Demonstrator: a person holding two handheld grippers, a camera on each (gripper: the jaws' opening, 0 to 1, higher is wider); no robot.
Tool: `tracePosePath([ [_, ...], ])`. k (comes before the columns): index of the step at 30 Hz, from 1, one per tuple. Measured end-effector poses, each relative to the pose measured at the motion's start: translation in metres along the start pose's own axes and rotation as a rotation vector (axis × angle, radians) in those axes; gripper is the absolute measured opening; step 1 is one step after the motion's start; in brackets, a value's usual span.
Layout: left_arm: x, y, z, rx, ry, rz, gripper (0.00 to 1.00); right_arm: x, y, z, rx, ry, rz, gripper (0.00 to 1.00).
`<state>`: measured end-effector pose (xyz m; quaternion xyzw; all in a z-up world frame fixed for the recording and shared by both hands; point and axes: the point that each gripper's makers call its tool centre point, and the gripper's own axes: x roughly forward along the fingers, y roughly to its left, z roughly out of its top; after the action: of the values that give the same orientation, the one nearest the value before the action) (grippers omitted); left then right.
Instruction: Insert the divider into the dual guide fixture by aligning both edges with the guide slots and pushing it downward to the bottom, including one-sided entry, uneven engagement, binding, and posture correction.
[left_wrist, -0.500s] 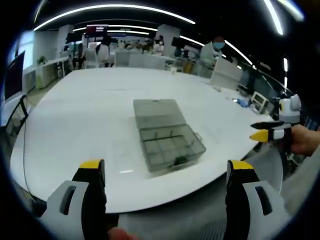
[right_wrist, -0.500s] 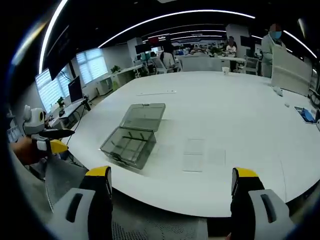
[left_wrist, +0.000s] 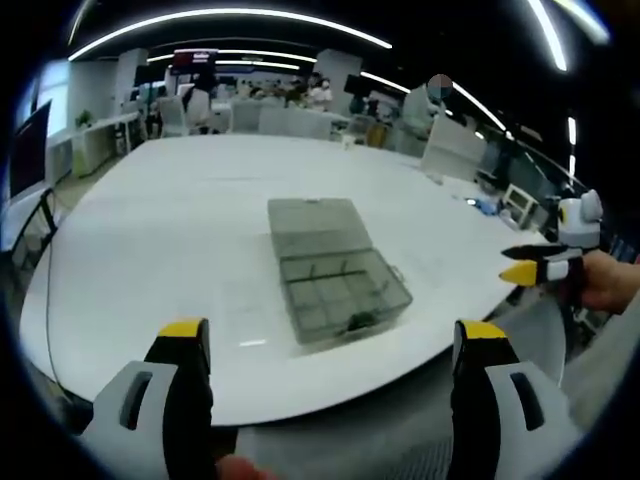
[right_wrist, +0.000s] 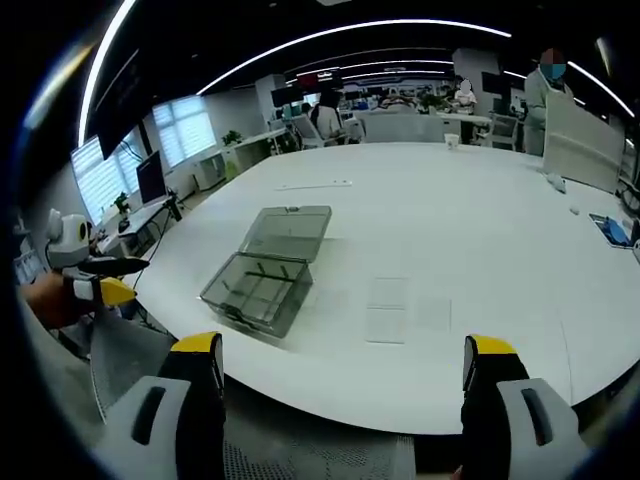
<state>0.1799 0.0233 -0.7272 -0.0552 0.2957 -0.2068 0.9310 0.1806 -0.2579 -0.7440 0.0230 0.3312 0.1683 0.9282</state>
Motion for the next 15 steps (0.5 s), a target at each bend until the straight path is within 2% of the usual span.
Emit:
tracePosePath([
  [15,0.0,0.0004,0.0003,0.0,-0.003,0.003,0.98,0.0002,0.0004,-0.0003,-0.005,0.003,0.003,0.99],
])
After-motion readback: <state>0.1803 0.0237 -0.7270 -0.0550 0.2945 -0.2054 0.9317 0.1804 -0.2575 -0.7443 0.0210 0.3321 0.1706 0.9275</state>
